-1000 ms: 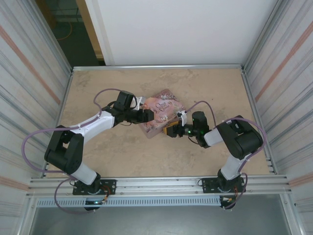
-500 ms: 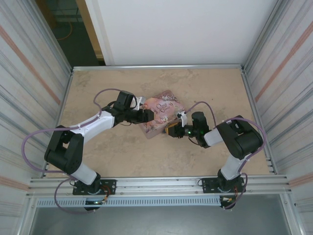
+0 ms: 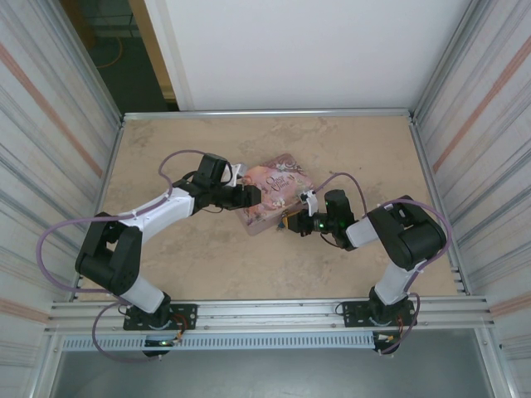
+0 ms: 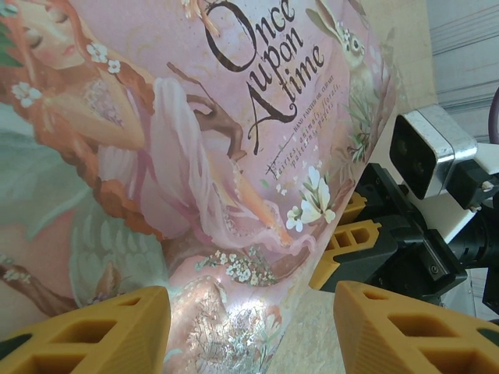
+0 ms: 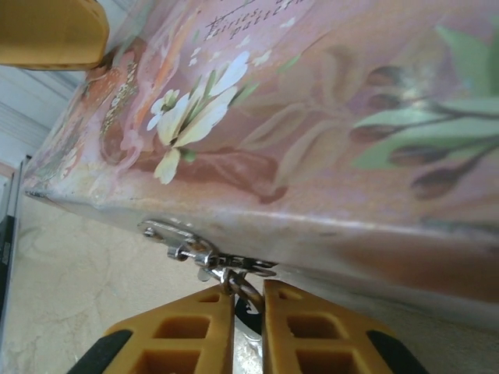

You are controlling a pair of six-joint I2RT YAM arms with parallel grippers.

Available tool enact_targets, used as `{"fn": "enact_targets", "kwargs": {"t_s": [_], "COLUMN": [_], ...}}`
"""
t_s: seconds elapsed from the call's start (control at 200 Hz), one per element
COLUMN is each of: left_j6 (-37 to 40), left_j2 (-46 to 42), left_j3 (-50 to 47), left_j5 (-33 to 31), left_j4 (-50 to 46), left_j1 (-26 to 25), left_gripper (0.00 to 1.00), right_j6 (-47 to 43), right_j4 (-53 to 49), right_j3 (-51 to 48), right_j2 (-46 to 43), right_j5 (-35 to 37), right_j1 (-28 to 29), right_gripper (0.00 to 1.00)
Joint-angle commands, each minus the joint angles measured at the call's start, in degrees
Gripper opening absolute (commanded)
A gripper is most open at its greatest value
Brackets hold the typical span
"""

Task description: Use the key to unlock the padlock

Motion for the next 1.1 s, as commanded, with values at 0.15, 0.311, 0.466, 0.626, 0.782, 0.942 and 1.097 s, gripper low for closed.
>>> {"fn": "enact_targets", "kwargs": {"t_s": [0.15,0.311,0.466,0.626,0.782,0.942,1.097], "left_j6": [-0.21,-0.56,-0.98,-1.97,-2.34,-2.35,-2.35], "left_j2": [0.98,0.18,-0.91,-2.48,-3.38,-3.38,-3.29], "left_j3": [-0.24,-1.10,-3.12,-5.50,-6.45,-6.59,-6.98], "left_j5": [-1.15,-1.78,-2.04,-2.23,-2.36,-2.49,-2.51], "left_j4": [-4.24,-4.53,-4.88,-4.31,-4.18,-4.01,-3.82], "left_j1": [-0.31,-0.31,-0.31,-0.31,-0.31,-0.31,-0.31], "left_gripper": [0.58,0.58,0.58,0.58,0.58,0.58,0.58], "right_j6": [0.64,3.47,7.67,12.99,19.21,20.62,24.11], "right_j4": [-0.33,1.73,5.88,9.76,11.56,9.77,9.56], "right_j3": [0.63,0.04,-1.22,-1.84,-0.66,-0.09,0.36], "right_j2": [-2.13,-2.77,-3.02,-2.88,-3.09,-2.49,-1.66], "right_j5": [-0.79,-1.14,-1.60,-1.93,-1.84,0.31,1.31], "right_j1": [-0.29,-1.56,-3.30,-4.72,-4.72,-4.20,-3.80], "right_gripper": [0.02,0.00,0.00,0.00,0.00,0.00,0.00]}}
